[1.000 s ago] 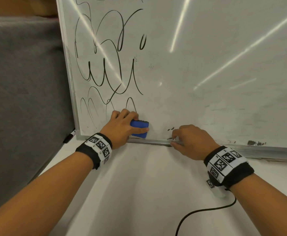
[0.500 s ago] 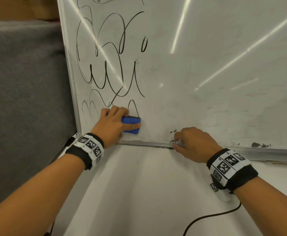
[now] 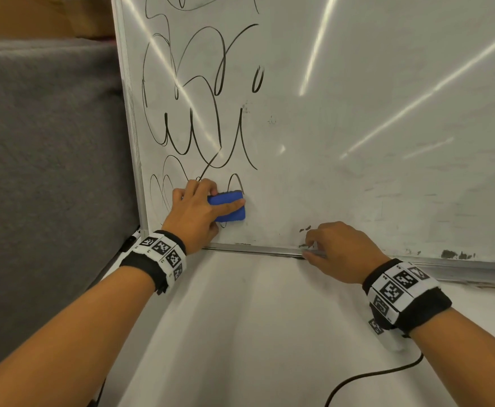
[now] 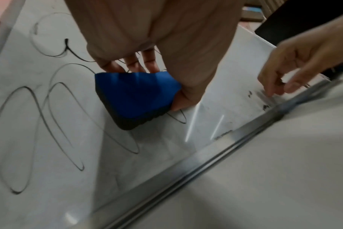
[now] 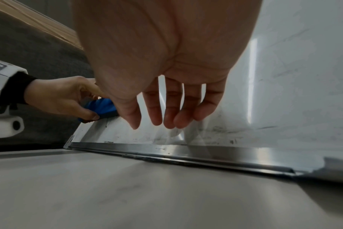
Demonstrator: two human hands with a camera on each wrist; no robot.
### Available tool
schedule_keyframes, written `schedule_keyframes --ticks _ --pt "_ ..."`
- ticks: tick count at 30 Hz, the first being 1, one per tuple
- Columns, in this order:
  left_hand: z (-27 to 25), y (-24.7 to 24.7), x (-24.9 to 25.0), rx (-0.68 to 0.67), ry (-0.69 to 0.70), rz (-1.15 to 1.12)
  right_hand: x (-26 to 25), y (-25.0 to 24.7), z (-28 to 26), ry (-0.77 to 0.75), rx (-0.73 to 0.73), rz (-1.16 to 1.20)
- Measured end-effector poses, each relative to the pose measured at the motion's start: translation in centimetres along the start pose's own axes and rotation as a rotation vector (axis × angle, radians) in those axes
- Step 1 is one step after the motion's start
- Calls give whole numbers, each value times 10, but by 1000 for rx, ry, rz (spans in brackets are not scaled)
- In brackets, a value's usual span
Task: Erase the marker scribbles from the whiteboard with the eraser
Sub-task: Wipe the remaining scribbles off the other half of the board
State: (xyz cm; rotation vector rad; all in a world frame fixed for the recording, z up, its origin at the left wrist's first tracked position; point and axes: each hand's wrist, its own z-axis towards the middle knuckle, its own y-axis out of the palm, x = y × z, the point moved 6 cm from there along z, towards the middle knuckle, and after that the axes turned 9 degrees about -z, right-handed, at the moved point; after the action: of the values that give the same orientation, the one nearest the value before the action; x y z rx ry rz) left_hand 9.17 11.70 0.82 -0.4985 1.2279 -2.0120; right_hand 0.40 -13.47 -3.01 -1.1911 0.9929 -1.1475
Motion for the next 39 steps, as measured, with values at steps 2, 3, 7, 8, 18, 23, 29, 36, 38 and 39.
schedule_keyframes --ticks 2,3,7,8,18,23,29,36,38,39 --pt "-2 5 1 -13 -27 -26 -1 1 1 0 1 4" --pt "-3 8 2 -27 -38 -42 -2 1 1 -2 2 4" --pt "-3 10 9 -82 -152 -166 -8 1 2 -28 12 11" --pt "-1 8 10 -58 -224 -228 -10 1 2 -34 15 12" --pt "8 17 28 45 -417 -392 -7 -1 1 -6 8 23" --pt "15 7 22 75 -427 -418 -5 1 3 26 12 22" --pt "41 -15 14 188 -439 -438 1 -9 5 50 152 24" --pt "25 2 25 97 -413 -398 0 -7 6 46 130 16" --pt "38 -10 21 150 -416 -408 -1 -8 5 49 127 18" --pt "47 -17 18 187 -424 -417 -1 -9 5 51 127 18"
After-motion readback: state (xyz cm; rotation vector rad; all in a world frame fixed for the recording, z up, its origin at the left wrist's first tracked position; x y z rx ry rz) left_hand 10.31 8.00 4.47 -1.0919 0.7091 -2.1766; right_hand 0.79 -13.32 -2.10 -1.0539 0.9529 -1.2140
